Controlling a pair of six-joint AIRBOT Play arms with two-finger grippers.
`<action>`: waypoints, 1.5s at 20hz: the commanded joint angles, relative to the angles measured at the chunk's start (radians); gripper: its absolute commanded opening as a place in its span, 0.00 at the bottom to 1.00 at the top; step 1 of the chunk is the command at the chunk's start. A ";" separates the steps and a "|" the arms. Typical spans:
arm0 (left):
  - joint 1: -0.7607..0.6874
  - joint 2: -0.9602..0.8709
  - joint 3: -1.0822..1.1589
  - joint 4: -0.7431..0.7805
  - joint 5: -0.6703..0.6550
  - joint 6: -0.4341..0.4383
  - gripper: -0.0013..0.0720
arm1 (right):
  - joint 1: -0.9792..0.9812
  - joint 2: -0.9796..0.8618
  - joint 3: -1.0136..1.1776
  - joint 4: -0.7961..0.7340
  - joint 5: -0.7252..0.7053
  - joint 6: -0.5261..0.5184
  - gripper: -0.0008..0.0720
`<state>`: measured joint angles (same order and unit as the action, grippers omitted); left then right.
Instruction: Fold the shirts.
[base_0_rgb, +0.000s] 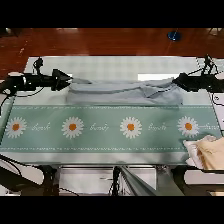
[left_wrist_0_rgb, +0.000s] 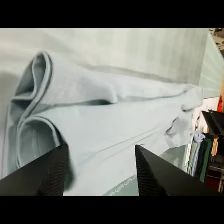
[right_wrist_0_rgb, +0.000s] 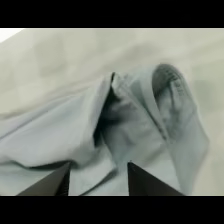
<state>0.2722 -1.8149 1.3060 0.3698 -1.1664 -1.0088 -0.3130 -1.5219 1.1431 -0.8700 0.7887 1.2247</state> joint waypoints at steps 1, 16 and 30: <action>0.079 -0.017 0.078 -0.005 -0.106 0.001 0.69 | -0.040 0.049 0.034 -0.058 0.026 -0.002 0.61; 0.172 0.081 0.143 0.380 -0.293 -0.115 0.57 | -0.182 -0.192 0.124 0.032 0.341 0.009 0.83; -0.016 0.081 0.144 0.286 -0.275 -0.115 0.21 | -0.078 -0.122 0.231 0.283 0.371 -0.122 0.04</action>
<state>0.3035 -1.7340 1.4487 0.7296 -1.4368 -1.1217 -0.3935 -1.7199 1.3251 -0.6491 1.1118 1.1351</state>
